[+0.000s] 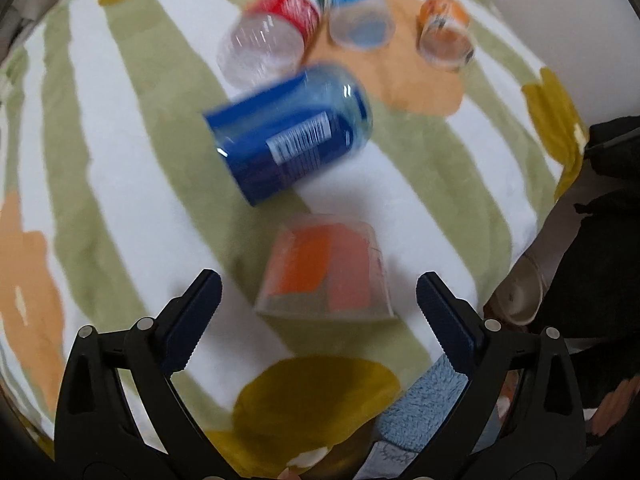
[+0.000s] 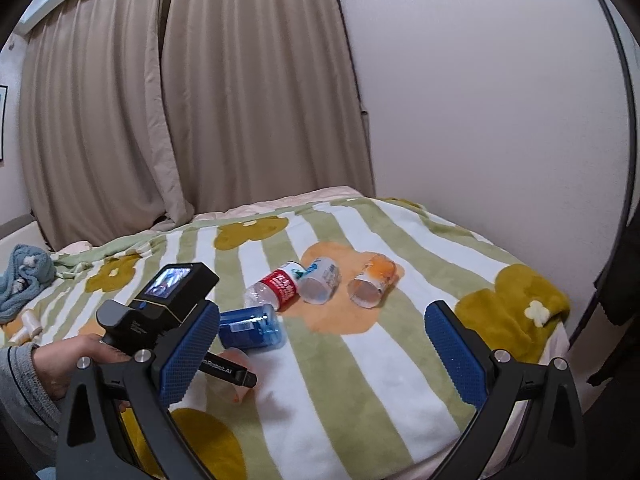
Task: Flip cup upside down
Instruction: 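Grasp the orange-lined cup with the right gripper while the left gripper pulls back, then lift the cup with the right gripper and set it rim-down, then open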
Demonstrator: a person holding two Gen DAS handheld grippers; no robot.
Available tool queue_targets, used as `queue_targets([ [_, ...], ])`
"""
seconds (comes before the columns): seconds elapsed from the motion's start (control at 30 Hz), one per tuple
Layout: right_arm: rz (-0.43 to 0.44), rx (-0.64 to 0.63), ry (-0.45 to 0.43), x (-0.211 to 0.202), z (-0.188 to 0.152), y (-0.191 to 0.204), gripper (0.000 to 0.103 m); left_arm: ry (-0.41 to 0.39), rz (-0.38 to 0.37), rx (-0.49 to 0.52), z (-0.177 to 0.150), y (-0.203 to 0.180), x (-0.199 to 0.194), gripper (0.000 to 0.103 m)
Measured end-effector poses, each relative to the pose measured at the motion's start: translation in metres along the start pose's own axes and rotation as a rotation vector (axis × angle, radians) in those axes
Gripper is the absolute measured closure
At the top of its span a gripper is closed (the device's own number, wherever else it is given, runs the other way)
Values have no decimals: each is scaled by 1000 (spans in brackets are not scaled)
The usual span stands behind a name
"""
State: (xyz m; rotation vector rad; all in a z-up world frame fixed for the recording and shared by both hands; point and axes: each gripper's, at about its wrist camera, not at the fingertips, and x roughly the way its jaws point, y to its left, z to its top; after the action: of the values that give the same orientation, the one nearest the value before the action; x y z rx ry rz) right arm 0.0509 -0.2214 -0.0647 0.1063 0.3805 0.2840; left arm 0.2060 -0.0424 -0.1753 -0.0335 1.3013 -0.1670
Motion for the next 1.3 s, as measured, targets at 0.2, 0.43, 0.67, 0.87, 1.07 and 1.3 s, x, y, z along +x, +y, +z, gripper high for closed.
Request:
queue_targets([
  [0.2,175,45,197,37,41,1,0,-239,21,-21,-23,11,-74,5],
  [0.43,417,274,686,157,22,9,0,-421,40,-119,-71,51,-124,5],
  [0.67,318,519,1005,237,-38,16,0,-472,-11,-179,-102,80,-132,5],
  [0.87,268,617,1104,255,-65,21,13,-459,-44,-207,-110,94,-127,5],
  [1.07,231,655,1128,266,-77,16,22,-463,-60,-200,-113,94,-129,5],
  [1.3,256,671,1126,272,-80,17,37,-466,-73,-215,-113,96,-130,5],
])
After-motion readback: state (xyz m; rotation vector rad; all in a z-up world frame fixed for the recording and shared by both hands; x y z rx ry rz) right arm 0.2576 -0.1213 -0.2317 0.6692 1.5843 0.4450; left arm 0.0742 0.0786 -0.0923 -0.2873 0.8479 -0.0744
